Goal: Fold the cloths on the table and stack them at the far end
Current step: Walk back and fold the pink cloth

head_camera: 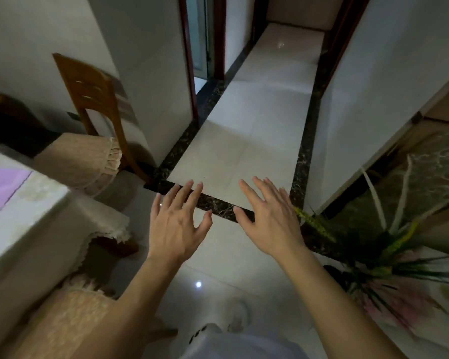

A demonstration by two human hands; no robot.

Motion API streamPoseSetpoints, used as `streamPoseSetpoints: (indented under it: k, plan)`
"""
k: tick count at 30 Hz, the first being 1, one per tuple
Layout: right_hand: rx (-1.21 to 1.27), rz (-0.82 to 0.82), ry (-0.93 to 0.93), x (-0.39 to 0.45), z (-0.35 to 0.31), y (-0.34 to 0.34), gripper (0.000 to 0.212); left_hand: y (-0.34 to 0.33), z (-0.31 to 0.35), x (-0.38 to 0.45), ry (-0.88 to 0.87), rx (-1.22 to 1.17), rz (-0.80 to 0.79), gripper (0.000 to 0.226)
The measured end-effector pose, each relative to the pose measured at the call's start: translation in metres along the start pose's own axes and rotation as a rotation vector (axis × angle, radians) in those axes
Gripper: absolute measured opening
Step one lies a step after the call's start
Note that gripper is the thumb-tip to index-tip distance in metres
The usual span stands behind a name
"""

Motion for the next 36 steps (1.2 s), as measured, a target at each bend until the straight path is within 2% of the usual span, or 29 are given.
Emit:
streamPoseSetpoints:
  k: [6,14,21,27,36]
  plan:
    - [-0.053,-0.102,0.138,0.083,-0.005,-0.009,0.063,-0.004,-0.020,0.043,0.134,-0.019,0.017,0.068]
    - [-0.048,-0.253,0.405,0.139,-0.080,-0.047,0.062,0.007,-0.079,0.026,0.411,0.033,0.047,0.068]
    - [-0.074,-0.307,0.609,0.182,-0.173,-0.088,0.063,0.019,-0.153,0.006,0.638,0.098,0.144,0.064]
    - [-0.095,-0.324,0.748,0.226,-0.272,-0.124,0.067,0.023,-0.244,0.014,0.774,0.123,0.197,0.065]
    - [-0.142,-0.339,0.905,0.284,-0.421,-0.170,0.068,0.050,-0.384,0.025,0.889,0.162,0.223,0.064]
Point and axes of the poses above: each hand's wrist, its own x-axis towards the middle knuckle, its own y-axis out of the back of the hand, z = x × y, the point moved 1 cm from there along x, towards the middle knuckle, and after that the axes turned 11 degrees about -y, right-handed, at the moved point
